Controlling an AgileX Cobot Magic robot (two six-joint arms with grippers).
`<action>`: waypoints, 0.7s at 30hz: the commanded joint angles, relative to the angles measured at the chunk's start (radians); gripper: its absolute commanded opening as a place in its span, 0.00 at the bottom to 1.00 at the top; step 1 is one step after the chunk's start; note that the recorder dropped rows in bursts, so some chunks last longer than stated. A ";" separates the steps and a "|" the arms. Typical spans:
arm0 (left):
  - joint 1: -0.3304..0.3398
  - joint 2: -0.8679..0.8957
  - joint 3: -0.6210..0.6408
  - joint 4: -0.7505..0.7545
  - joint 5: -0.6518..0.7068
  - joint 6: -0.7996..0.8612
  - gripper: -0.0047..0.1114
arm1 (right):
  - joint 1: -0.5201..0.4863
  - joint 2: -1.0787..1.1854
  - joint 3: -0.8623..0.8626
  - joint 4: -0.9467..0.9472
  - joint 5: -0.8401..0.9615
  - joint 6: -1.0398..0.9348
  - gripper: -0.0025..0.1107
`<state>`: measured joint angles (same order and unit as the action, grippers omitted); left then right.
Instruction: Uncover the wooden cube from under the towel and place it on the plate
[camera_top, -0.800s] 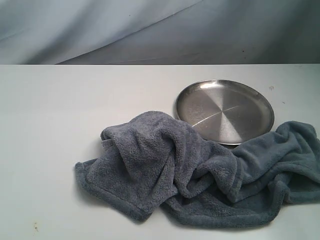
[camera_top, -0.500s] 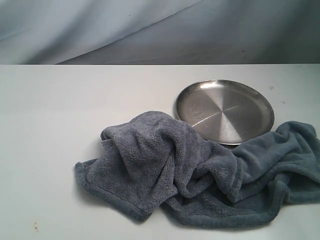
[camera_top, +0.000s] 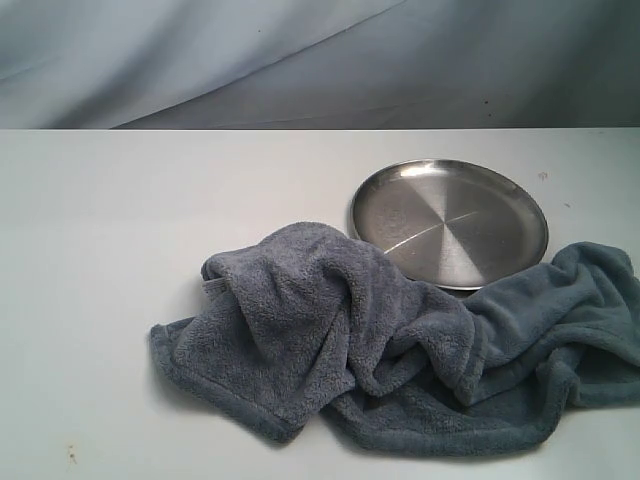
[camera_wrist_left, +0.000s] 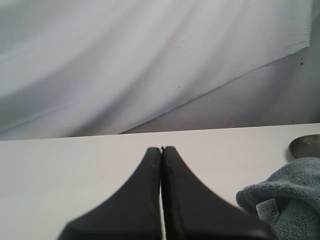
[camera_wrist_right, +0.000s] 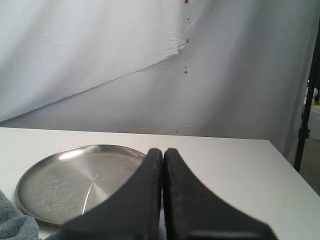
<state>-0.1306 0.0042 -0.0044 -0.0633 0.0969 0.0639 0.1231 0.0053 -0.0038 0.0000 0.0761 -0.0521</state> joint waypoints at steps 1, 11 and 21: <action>0.002 -0.004 0.004 -0.002 -0.011 -0.002 0.04 | -0.004 -0.005 0.004 -0.007 -0.001 0.000 0.02; 0.002 -0.004 0.004 -0.002 -0.011 -0.002 0.04 | -0.004 -0.005 0.004 0.124 -0.149 0.061 0.02; 0.002 -0.004 0.004 -0.002 -0.011 -0.002 0.04 | -0.004 -0.005 -0.029 0.253 -0.521 0.071 0.02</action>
<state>-0.1306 0.0042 -0.0044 -0.0633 0.0969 0.0639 0.1231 0.0053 -0.0038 0.3357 -0.3180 0.0180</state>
